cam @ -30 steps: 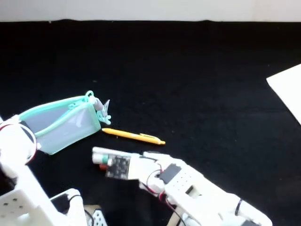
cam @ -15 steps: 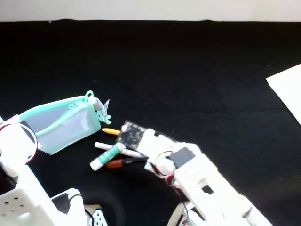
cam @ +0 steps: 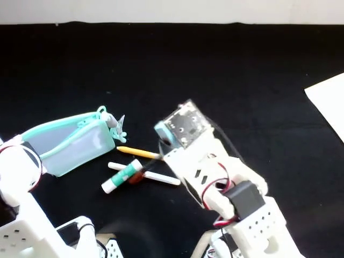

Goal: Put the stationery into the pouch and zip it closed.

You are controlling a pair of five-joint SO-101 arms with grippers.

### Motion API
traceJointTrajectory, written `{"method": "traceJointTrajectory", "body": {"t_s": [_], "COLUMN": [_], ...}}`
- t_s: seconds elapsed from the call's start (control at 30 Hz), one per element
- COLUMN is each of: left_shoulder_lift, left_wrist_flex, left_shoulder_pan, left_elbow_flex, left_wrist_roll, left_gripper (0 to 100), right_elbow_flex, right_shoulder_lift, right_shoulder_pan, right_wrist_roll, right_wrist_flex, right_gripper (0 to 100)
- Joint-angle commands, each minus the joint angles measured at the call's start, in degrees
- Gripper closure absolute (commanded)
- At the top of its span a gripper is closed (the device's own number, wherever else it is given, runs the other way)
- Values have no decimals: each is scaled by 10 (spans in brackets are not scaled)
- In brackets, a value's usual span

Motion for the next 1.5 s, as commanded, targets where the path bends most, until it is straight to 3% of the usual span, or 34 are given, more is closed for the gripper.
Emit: {"method": "traceJointTrajectory", "body": {"t_s": [0.0, 0.43, 0.7, 1.2, 1.47], "left_shoulder_lift": [2, 2, 2, 2, 2], "left_wrist_flex": [-1, 2, 3, 3, -1], "left_shoulder_pan": [-3, -3, -3, -4, -4], "left_elbow_flex": [22, 27, 27, 22, 22], "left_wrist_roll": [4, 4, 4, 4, 4], "left_gripper": [994, 994, 994, 994, 994], "right_elbow_flex": [-60, -387, -509, -509, -355], "right_shoulder_lift": [-9, 182, 375, 439, 456], "right_shoulder_pan": [-13, -128, -223, -267, -264], "right_wrist_roll": [-40, -64, -116, -164, -164], "right_wrist_flex": [-56, -183, -185, -191, -296], "right_gripper": [992, 992, 992, 992, 992]}}
